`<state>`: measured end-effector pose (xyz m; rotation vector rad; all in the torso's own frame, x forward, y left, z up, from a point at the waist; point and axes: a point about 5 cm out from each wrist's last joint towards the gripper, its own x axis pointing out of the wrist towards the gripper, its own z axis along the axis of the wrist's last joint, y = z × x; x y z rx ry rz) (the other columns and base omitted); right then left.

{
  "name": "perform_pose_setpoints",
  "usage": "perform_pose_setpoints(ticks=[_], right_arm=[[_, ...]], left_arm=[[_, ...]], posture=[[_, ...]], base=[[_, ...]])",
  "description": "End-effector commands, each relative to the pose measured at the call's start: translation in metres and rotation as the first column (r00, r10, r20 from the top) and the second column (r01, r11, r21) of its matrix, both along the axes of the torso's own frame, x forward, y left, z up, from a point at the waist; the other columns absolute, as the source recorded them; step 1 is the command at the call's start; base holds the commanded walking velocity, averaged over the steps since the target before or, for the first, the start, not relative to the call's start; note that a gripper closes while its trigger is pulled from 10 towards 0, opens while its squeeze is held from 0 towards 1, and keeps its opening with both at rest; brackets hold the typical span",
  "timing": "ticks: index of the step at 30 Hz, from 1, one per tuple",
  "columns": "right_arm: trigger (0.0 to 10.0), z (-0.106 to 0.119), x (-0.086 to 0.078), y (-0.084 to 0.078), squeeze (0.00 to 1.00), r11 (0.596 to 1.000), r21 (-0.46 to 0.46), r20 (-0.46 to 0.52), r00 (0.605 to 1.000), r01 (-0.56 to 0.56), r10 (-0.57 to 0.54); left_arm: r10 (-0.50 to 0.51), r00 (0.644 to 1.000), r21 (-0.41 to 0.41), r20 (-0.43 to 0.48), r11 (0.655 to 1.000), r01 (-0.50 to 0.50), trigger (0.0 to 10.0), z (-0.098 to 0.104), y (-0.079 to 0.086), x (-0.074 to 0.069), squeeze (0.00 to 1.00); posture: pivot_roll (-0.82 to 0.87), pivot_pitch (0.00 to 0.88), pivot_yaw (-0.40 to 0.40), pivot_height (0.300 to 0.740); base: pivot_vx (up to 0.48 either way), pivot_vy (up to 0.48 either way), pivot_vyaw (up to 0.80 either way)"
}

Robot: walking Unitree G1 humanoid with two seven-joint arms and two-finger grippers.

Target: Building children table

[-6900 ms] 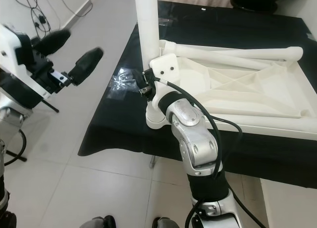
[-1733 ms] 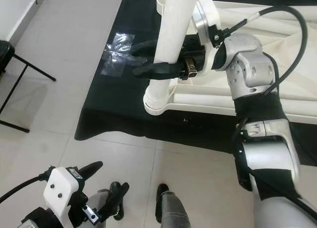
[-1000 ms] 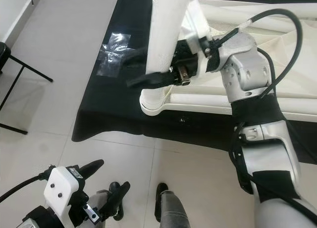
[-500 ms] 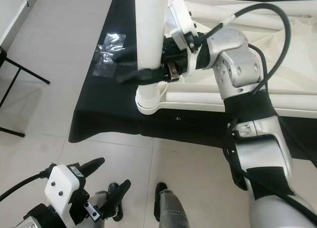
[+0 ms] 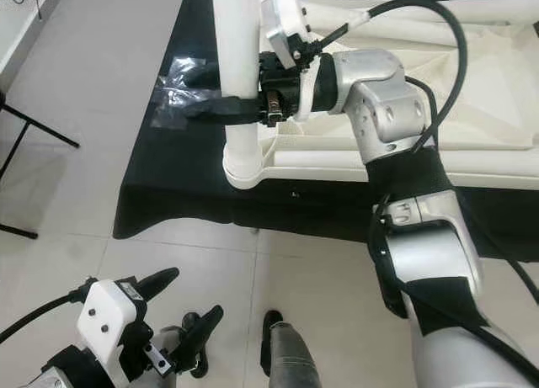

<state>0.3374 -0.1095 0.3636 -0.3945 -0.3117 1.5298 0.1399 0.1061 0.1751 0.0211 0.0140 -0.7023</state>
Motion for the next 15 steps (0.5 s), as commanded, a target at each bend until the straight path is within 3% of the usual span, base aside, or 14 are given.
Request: perform_pose_setpoints(ticks=[1, 11, 15], right_arm=[[10.0, -0.015, 0.009, -0.005, 0.00, 0.994, -0.017, -0.036, 0.994, 0.105, -0.105], [10.0, -0.020, 0.014, -0.012, 0.00, 0.972, 0.020, -0.044, 0.972, 0.234, -0.233], [10.0, -0.028, 0.008, -0.018, 0.00, 0.944, 0.045, -0.057, 0.944, 0.327, -0.325]], left_arm=[[0.001, 1.000, 0.005, -0.029, 1.000, -0.001, 10.0, -0.006, -0.001, -0.002, 0.00], [0.001, 1.000, 0.003, -0.028, 1.000, 0.000, 10.0, -0.007, -0.001, 0.000, 0.00], [0.002, 1.000, 0.004, -0.026, 1.000, -0.002, 10.0, -0.008, -0.001, 0.001, 0.00]], posture=[[0.05, 0.424, -0.032, 0.740], [0.05, 0.421, -0.030, 0.740], [0.04, 0.417, -0.041, 0.740]], base=[[0.000, 0.000, 0.00], [0.000, 0.000, 0.00], [0.000, 0.000, 0.00]])
